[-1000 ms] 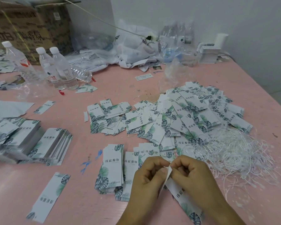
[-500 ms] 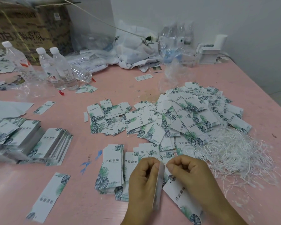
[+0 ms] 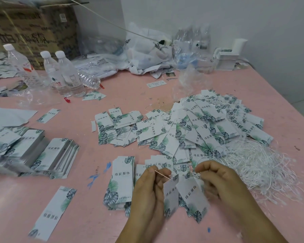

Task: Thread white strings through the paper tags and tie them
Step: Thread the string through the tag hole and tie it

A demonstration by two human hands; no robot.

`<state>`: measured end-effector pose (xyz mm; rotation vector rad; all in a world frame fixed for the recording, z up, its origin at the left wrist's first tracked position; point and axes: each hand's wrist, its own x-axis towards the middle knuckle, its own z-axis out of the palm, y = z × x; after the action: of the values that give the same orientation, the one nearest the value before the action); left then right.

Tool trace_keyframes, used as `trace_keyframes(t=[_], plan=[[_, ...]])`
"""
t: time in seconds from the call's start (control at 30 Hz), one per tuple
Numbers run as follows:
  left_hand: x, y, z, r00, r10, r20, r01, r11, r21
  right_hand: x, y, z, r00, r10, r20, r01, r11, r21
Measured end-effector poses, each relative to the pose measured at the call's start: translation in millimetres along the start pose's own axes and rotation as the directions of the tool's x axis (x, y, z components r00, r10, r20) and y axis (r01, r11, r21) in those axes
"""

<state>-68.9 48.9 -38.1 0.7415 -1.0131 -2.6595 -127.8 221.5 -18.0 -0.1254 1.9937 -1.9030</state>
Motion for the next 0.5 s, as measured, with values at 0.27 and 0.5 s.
trace_keyframes(t=[0.27,0.5], plan=[[-1.7,5.8,2.1,0.973,-0.201,0.116,0.226,0.937,-0.268,7.1,-8.3,-12.1,0.992,0.057,0.115,-0.104,0.879,0.465],[-4.6,6.9,-3.1,0.943,-0.227,0.242,0.289,0.919,-0.267,0.0,-16.6,-6.9,0.984,-0.002,0.176,-0.097,0.827,0.553]])
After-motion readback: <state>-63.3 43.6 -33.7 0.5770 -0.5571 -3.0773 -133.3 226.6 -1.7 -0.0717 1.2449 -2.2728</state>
